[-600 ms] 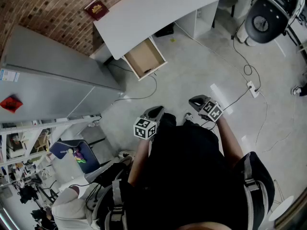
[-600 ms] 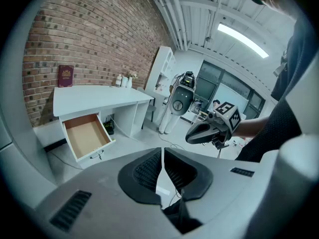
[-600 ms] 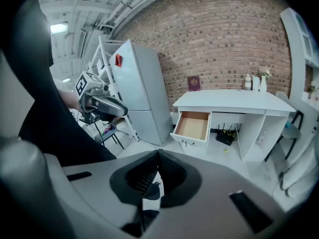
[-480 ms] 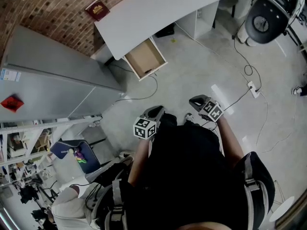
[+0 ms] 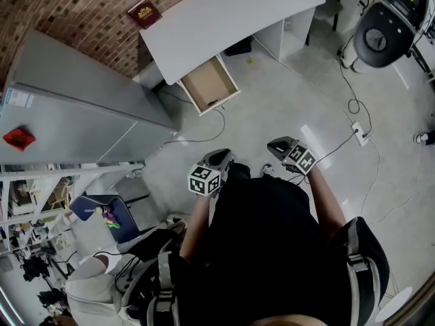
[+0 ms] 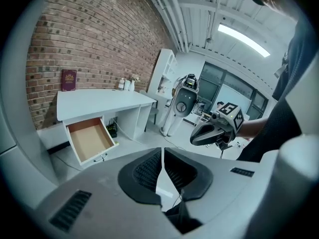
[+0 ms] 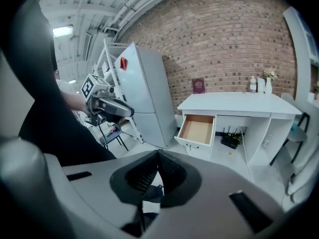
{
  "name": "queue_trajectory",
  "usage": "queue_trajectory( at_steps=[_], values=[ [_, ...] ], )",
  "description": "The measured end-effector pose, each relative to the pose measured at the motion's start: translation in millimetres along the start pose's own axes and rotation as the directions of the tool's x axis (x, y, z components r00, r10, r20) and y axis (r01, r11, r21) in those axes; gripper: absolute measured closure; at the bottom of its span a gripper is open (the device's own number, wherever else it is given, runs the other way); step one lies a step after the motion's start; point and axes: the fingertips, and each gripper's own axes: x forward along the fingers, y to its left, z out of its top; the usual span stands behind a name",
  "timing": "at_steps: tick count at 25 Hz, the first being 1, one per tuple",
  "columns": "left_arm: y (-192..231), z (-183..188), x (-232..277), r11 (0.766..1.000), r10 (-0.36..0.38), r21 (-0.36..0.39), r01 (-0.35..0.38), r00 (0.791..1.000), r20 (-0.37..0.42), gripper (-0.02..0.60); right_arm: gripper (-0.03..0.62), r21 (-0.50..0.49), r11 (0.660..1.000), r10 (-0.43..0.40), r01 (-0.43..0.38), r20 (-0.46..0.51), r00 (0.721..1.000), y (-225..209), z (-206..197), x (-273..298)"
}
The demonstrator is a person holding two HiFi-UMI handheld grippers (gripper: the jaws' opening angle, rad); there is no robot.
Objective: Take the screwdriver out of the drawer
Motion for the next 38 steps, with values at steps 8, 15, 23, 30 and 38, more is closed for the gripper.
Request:
queue_trajectory(
  at_steps=[8,15,23,30,38],
  values=[
    [9,-3,-9,0.999,0.035,-0.013,-0.035,0.999,0.016,0.555,0.537,-0.016,0.998,0.061,-0.061,0.01,0.998,9,8,7],
    [18,6,-6,0.999,0.047,-0.019,-0.047,0.998,0.04,0.555,0.537,-0.055,0.997,0.056,-0.059,-0.044,0.997,5,2,8],
    [52,21,10,1.0,0.005,-0.015,-0.004,0.999,0.04,0.555,0.537,-0.006,1.0,-0.001,0.0,-0.055,0.998,-22,14,26],
    [106,45,25,0.998,-0.054,0.034,0.055,0.998,-0.022,0.555,0.537,0.001,1.0,-0.015,0.015,-0.059,0.998,-45,63,69],
    [166,66,50,0.993,-0.116,0.025,0.118,0.99,-0.083,0.555,0.537,0.01,1.0,-0.026,0.027,-0.089,0.996,-79,102,112]
  ],
)
